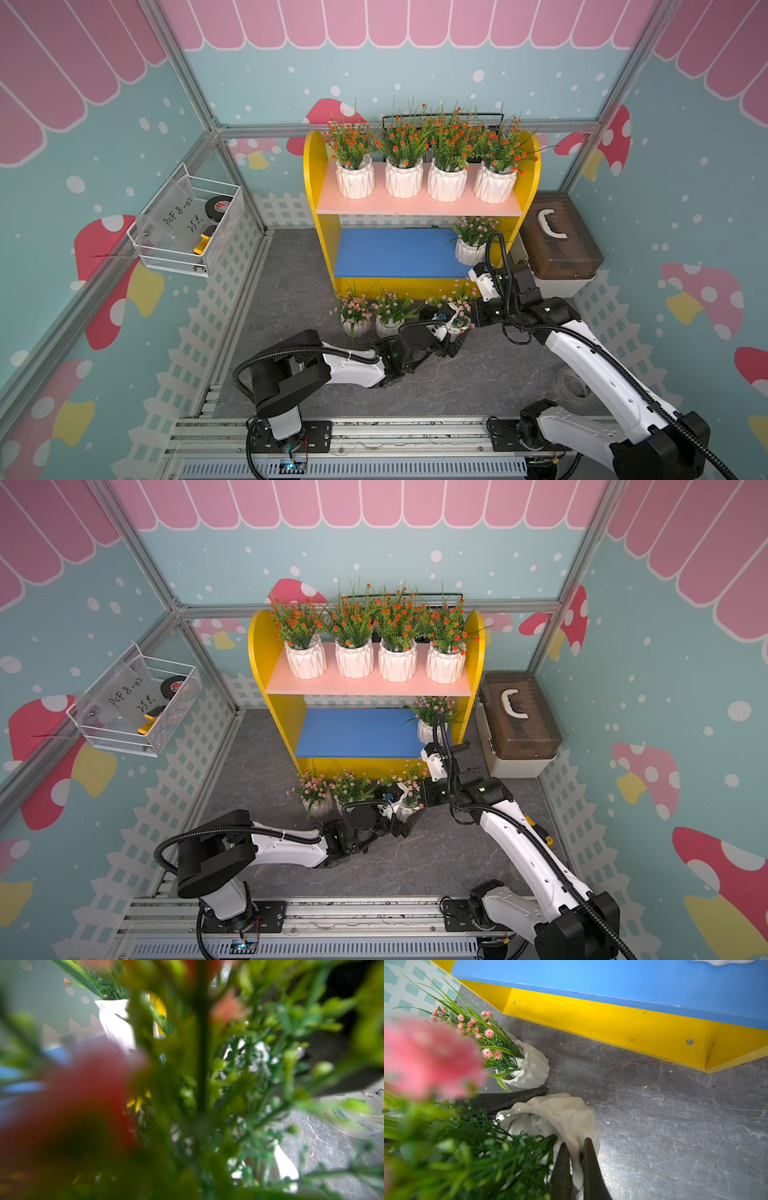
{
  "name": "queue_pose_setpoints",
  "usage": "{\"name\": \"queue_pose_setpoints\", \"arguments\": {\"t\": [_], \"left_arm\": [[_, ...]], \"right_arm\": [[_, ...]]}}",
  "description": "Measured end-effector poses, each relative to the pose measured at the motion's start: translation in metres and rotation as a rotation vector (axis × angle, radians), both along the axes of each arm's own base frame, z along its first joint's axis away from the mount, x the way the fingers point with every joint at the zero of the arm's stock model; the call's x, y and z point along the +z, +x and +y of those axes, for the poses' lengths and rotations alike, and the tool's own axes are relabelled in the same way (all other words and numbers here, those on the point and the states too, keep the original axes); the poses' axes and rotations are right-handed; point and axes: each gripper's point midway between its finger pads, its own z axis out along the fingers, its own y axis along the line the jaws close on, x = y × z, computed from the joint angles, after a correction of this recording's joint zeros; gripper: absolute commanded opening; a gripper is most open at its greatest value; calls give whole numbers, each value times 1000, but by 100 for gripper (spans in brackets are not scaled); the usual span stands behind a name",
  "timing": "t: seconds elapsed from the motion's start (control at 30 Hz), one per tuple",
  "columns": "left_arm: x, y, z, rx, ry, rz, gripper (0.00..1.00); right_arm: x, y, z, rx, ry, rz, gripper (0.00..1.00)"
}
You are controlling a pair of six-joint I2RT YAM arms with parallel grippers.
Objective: Place the baby's breath potted plants on the rack by color
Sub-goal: Pick up the baby's breath potted plant from the center of the board.
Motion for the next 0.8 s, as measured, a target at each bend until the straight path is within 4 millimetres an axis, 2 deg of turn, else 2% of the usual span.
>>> {"name": "queue_pose_setpoints", "arguments": {"t": [0.13,0.5,0.8], "left_arm": [[2,1,1,4,-7,-6,70],[8,1,2,12,-32,-25,69],[0,2,5,21,3,-10,68]], "right_arm": [[1,1,0,0,4,-5,2],[11,5,-2,-13,58,-30,18],[30,16,-33,-117,84,-96,23]]}}
